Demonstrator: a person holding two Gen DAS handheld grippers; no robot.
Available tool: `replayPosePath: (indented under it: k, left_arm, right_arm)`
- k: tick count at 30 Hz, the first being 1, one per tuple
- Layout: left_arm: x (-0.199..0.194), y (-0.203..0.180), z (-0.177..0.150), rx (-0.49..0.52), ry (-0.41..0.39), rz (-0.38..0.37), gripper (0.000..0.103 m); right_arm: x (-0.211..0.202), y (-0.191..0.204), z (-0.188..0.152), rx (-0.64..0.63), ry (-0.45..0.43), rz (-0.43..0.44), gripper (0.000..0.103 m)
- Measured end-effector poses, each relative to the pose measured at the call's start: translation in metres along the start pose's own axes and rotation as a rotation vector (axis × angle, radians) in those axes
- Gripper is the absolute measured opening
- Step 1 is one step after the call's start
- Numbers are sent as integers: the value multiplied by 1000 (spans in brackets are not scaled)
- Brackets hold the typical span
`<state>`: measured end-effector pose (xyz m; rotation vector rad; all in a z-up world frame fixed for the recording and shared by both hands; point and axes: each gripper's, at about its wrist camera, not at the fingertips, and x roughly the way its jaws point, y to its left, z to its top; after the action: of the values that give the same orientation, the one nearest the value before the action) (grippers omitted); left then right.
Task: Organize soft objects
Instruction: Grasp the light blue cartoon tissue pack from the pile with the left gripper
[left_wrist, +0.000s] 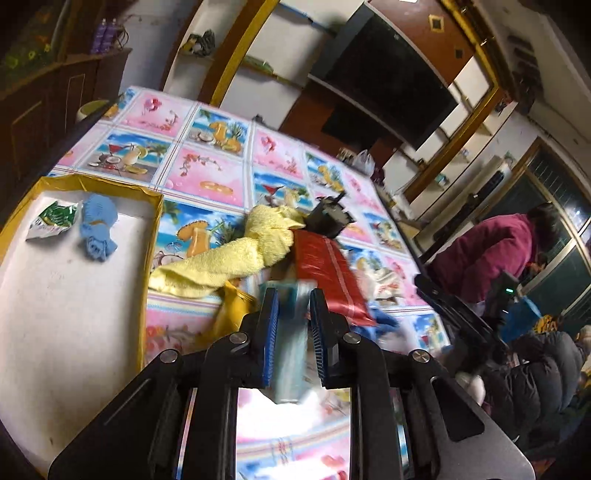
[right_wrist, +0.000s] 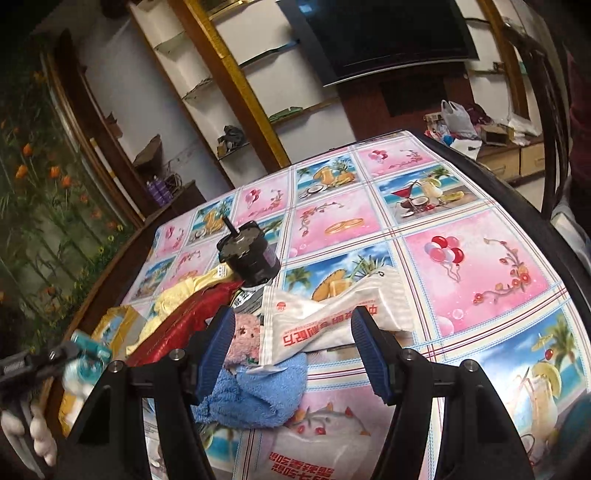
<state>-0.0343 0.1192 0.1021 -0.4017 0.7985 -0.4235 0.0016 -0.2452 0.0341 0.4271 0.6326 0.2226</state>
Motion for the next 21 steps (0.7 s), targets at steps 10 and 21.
replayPosePath:
  k: [10,21]
  left_arm:
    - [-19,-11,-40,43,-2,35,17]
    - [-11,-7,-91,-10,99,-2,42]
  right_arm:
    - [-4,-16,-6,59,111,53,65]
    - [-18,-3,-38,-83,263,42,66]
